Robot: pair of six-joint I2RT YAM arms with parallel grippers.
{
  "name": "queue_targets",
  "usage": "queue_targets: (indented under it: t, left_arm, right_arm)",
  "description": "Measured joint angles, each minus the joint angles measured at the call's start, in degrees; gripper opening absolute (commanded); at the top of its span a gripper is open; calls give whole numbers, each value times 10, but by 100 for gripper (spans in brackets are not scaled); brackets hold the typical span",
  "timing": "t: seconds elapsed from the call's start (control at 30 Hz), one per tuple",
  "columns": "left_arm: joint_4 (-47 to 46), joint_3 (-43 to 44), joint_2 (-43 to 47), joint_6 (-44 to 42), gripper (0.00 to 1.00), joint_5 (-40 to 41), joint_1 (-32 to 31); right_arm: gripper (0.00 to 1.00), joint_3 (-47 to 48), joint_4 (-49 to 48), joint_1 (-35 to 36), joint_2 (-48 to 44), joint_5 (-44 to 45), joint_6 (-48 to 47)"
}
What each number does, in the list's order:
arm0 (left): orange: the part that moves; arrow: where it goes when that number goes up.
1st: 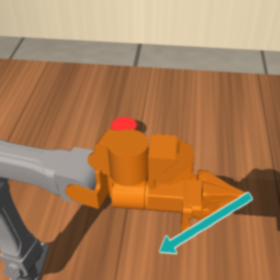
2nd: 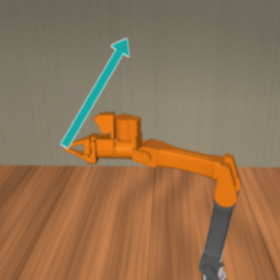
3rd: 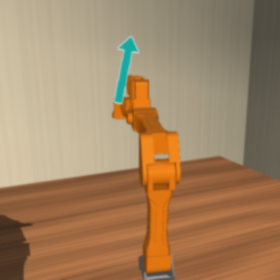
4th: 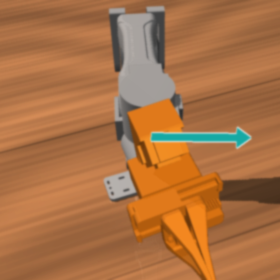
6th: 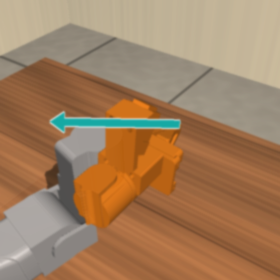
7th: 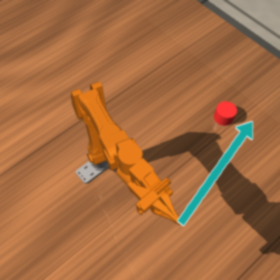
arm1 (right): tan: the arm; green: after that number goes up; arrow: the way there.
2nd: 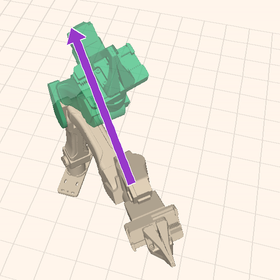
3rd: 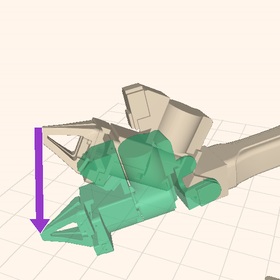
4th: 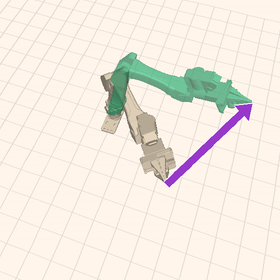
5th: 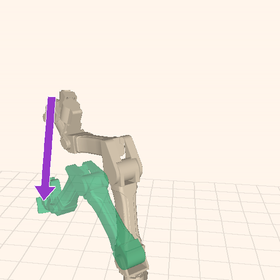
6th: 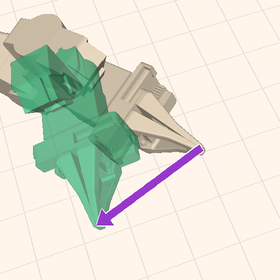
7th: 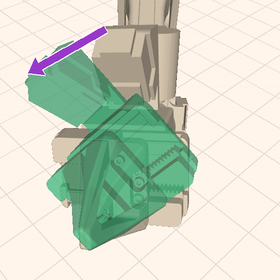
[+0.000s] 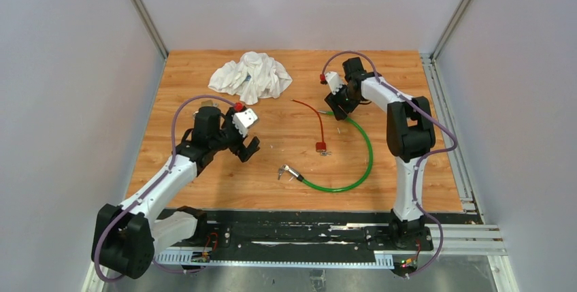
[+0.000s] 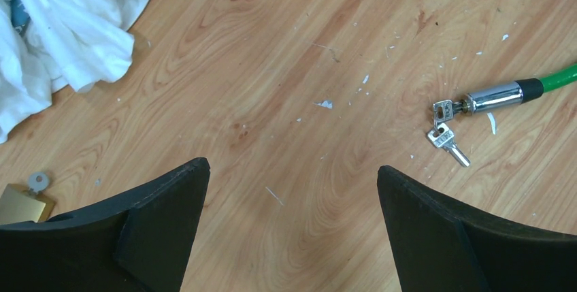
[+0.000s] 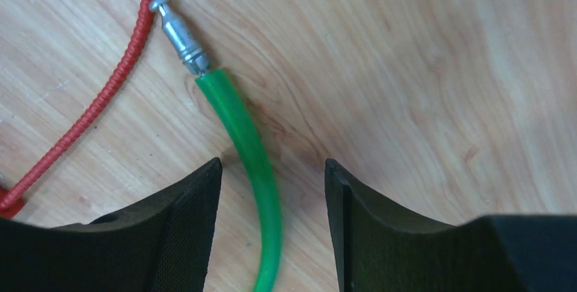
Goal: Lock with the key
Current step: Pick up the lock from the center of the board.
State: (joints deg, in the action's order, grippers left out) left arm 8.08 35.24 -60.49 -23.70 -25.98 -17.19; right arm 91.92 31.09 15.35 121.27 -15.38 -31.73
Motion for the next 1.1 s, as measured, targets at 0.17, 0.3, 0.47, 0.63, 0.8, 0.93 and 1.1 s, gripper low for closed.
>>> queue_targets:
  t: [0.17,0.3,0.47,0.63,0.8,0.93,1.1]
  left_arm:
    - [-2,0,-10,-3,98,2,-18]
    - [6,0,-12,-10,98,10,-53]
    - [26,2,-37,7,98,39,-106]
    - [79,55,-114,59,98,74,-152]
    - [123,137,-200,123,99,90,-167]
    - [150,167,-247,169,100,101,-168]
    - [180,187,-296,212,98,115,-168]
  right_arm:
    - [34,32,24,-2,24,-20,-33]
    - [10,40,35,-2,29,-25,-41]
    - [1,26,22,-2,20,2,-13]
    - [1,-23,13,-17,-19,47,81]
    - [1,-93,10,-51,-86,71,193]
    - [1,-135,-5,-67,-130,83,262]
    - [1,-189,-34,-68,-172,99,316]
